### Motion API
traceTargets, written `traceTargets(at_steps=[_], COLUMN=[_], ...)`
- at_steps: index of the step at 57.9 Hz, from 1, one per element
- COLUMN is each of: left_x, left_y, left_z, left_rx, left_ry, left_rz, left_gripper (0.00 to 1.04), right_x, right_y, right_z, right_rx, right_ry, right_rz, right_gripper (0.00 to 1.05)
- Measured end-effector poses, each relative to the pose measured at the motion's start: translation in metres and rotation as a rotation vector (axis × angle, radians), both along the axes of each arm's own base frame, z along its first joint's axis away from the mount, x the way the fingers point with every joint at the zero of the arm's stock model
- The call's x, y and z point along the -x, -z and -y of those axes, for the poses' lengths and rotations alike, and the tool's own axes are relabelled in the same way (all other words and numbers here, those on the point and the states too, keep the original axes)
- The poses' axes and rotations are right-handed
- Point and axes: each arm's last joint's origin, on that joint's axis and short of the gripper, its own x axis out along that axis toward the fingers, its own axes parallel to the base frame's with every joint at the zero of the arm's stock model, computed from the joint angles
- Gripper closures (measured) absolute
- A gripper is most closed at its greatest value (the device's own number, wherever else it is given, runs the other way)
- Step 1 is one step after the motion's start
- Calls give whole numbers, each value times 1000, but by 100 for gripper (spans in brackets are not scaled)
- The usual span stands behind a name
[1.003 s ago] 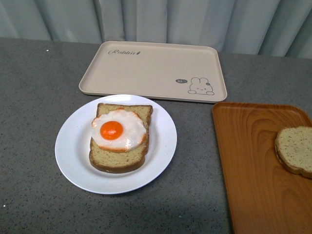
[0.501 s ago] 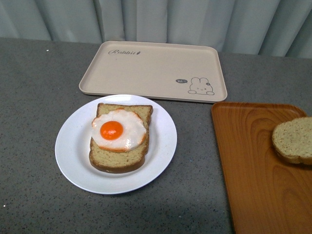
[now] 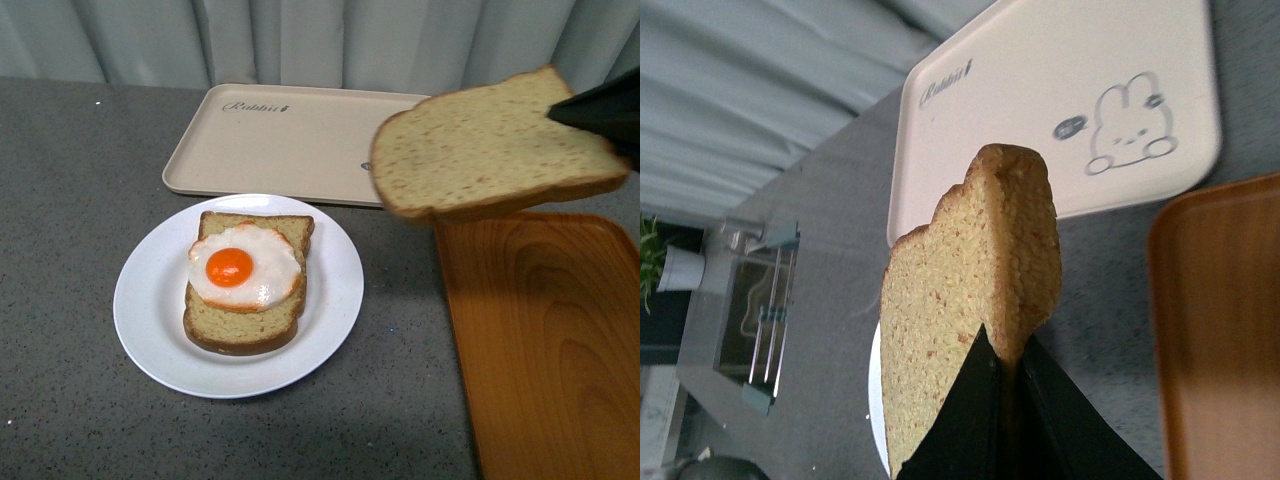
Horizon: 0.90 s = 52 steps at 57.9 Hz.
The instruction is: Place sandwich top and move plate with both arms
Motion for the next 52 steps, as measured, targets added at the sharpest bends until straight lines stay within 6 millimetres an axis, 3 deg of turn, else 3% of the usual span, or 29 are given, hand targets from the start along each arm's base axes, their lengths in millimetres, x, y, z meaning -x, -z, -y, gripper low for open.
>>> traceTargets(at_steps=[10, 28, 39, 52], left_x=[0, 0, 0, 0], left_y=[0, 0, 0, 0], left_z=[0, 0, 0, 0], left_rx=[0, 0, 0, 0], left_ry=[0, 0, 0, 0], left_rz=[0, 0, 0, 0], left_gripper=[6, 6, 6, 6], right_x=[-12, -28, -36, -40], right_y=[17, 59, 75, 86], right_z=[-65, -123, -137, -128], right_rx=[0, 14, 42, 88], right_ry=[-150, -249, -252, -214], right_rz=[-30, -117, -160, -183], right_gripper=[102, 102, 102, 102])
